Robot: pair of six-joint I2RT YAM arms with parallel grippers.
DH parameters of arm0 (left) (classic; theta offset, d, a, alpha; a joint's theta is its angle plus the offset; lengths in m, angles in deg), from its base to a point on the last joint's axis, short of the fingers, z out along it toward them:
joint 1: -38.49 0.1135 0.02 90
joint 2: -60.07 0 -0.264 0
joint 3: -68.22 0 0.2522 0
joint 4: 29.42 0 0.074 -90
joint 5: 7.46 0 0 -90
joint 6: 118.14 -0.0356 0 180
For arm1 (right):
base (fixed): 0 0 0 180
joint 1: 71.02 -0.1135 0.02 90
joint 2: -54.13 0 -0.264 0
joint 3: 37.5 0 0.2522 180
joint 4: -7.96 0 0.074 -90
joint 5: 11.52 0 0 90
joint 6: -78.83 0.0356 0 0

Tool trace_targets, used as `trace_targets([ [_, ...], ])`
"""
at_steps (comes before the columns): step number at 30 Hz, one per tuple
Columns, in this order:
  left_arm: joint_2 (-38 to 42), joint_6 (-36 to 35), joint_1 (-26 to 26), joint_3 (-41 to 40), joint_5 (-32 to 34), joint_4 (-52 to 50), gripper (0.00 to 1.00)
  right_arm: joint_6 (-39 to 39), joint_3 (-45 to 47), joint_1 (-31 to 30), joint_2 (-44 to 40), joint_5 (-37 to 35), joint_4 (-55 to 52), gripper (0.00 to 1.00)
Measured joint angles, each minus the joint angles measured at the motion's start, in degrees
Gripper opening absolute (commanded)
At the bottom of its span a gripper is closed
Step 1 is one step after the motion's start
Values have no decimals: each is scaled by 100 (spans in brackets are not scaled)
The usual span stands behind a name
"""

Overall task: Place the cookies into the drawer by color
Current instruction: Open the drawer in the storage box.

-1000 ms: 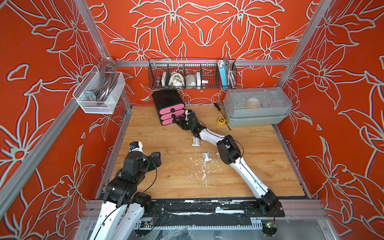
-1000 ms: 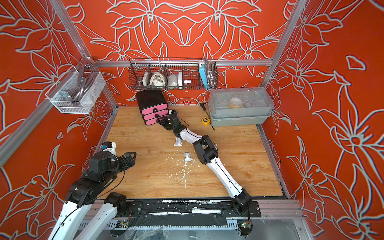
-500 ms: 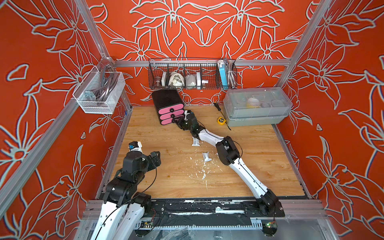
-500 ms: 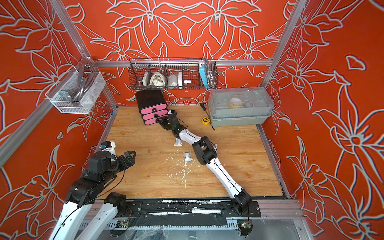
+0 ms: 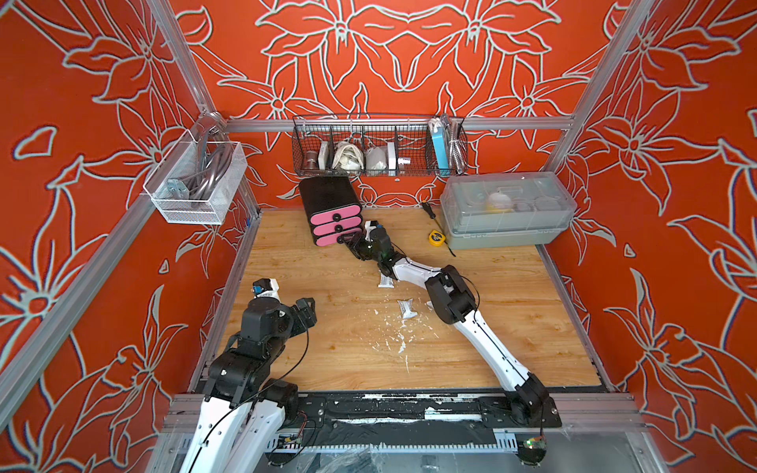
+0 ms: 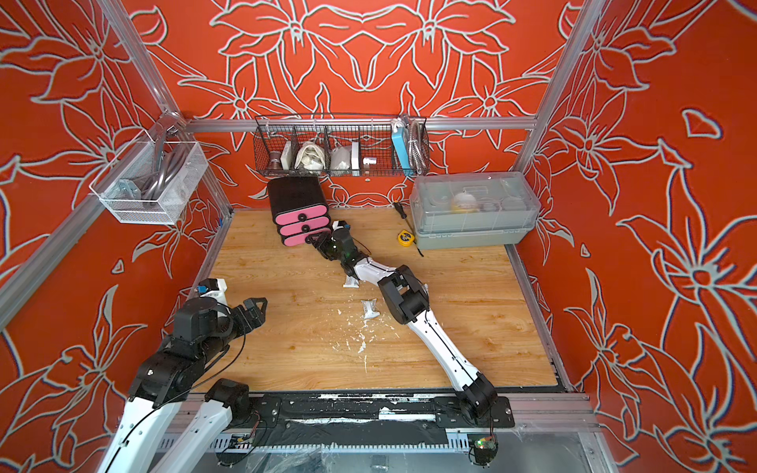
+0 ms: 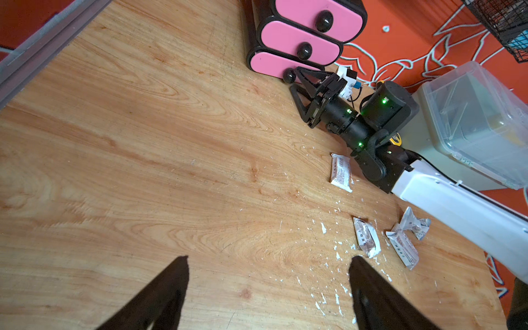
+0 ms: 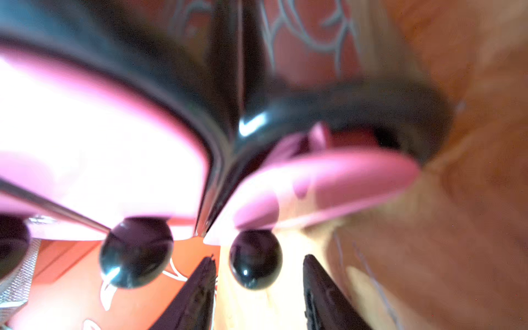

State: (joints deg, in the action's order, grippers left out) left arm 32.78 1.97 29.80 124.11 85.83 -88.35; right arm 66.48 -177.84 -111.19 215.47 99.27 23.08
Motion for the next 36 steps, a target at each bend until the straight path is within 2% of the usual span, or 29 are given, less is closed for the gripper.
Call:
trace_targets([
  [5,-39,0,44,0,-26,31,87,201,387,-136,-186,-234,245,57],
  [13,-153,-2,46,0,-81,37,87,358,-129,-186,33,-605,-74,59],
  [25,-127,-2,50,0,-85,55,87,507,-1165,-175,595,-778,-496,38],
  [29,-98,-2,90,0,-87,68,87,555,-1178,-175,599,-778,-529,29],
  [33,-87,-2,149,-4,-101,70,87,573,-1086,-175,579,-767,-417,25],
  [36,-87,-2,219,-4,-129,72,87,566,-625,-175,350,-745,-186,25],
])
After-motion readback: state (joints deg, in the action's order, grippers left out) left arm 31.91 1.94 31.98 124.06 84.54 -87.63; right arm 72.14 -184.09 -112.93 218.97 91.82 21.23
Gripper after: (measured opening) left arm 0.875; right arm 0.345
